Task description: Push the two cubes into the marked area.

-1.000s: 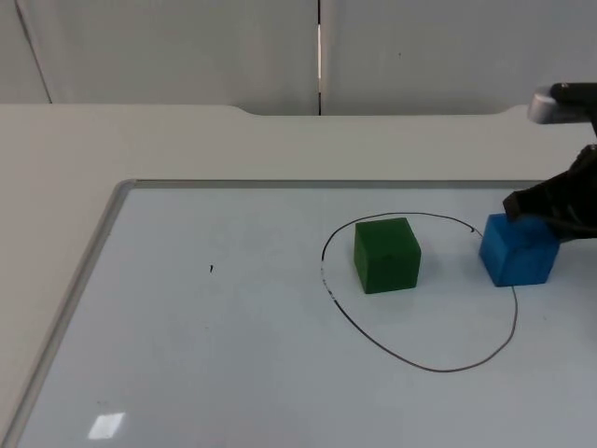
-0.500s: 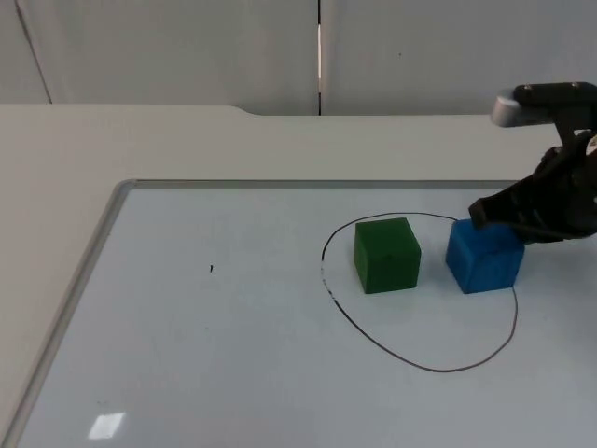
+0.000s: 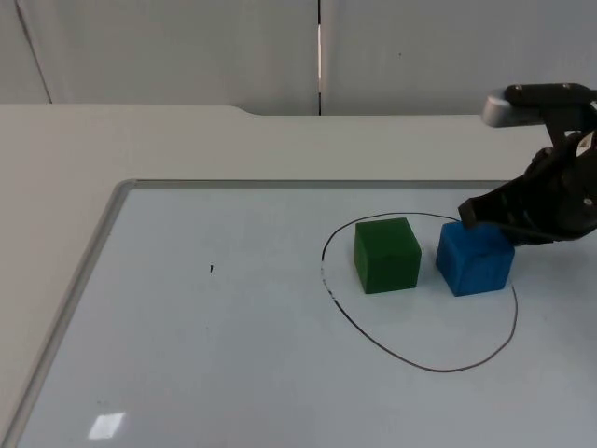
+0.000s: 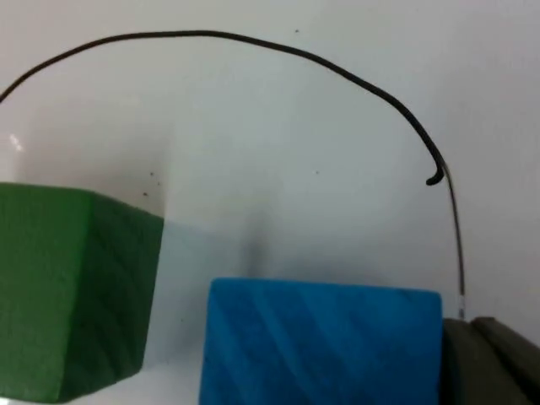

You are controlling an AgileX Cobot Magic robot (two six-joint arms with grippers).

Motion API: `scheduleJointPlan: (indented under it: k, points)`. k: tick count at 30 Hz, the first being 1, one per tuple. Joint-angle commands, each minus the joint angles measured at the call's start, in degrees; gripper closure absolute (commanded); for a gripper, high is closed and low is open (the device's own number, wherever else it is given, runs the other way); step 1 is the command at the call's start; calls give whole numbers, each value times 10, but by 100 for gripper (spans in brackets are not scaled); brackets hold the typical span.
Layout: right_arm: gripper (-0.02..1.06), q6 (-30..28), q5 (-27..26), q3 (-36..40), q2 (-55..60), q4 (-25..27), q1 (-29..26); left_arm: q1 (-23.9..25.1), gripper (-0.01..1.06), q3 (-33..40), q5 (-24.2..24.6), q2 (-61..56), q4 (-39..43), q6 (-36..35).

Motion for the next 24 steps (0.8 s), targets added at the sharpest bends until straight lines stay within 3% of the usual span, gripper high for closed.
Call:
scheduleJointPlan:
  k: [1,24]
  points:
    - [104,4,-2,-3,-1,1,4,1,105,3,-1,-2,1,1]
    - [104,4,22,-3,-2,-18,15,1,105,3,-1,-2,3,1]
